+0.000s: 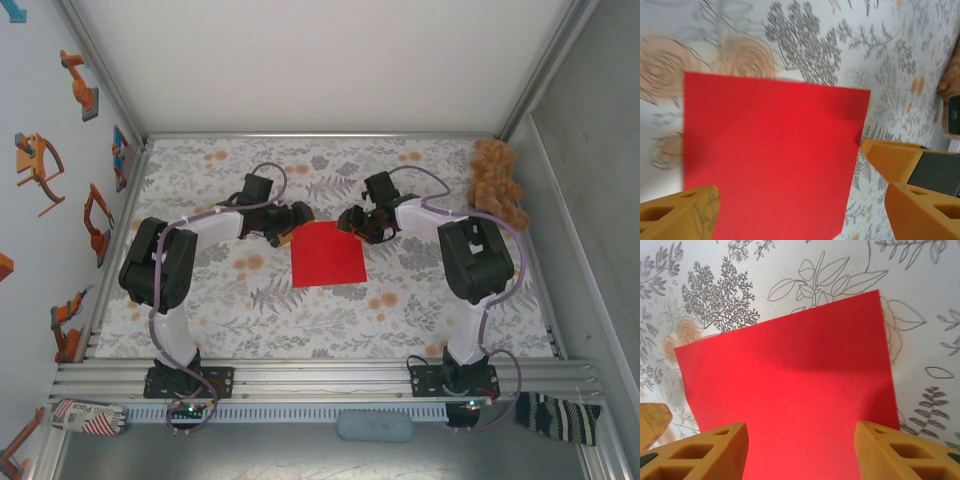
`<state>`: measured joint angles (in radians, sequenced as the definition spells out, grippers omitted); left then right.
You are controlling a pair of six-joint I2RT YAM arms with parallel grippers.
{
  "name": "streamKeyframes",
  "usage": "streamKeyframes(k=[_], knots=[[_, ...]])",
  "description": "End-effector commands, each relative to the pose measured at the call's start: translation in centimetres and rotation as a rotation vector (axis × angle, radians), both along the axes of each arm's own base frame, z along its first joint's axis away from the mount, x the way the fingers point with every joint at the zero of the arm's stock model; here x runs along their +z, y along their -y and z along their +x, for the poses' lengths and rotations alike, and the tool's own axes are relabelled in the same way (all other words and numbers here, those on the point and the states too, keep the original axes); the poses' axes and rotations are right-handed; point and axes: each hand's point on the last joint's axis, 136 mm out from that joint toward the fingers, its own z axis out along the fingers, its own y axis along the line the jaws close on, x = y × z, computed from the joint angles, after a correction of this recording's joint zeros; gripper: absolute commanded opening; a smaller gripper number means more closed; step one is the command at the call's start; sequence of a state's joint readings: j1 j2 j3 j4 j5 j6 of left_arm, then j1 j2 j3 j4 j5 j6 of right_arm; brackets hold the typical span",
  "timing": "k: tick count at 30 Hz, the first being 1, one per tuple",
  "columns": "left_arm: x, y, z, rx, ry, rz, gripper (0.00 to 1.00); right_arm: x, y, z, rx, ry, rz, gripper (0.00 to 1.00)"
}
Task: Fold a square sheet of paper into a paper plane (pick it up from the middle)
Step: Rotate the square sheet of paper at the center of the table, then first fold in half a square sheet of paper at the center of the table.
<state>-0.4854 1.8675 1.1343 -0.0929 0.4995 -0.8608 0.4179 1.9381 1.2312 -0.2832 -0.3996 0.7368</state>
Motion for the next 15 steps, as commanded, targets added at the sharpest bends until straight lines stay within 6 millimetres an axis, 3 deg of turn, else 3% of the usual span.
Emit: streamKeyframes(k=[1, 5, 15], knots=[[0.5, 1.9, -1.6, -0.046, -0.042, -0.026, 0.85, -0.4, 1.1, -1.3, 0.060, -0.035, -0.024, 0.54], [-1.3, 1.7, -2.2, -0.042, -0.083, 0.035, 0.85, -0.7, 0.9, -1.5, 0.102, -0.048, -0.023, 0.51], [-3.1, 0.8, -2.5, -0.034, -0.116, 0.107, 0.87, -2.2, 0.9, -2.1, 0.135, -0.085, -0.029, 0.48]])
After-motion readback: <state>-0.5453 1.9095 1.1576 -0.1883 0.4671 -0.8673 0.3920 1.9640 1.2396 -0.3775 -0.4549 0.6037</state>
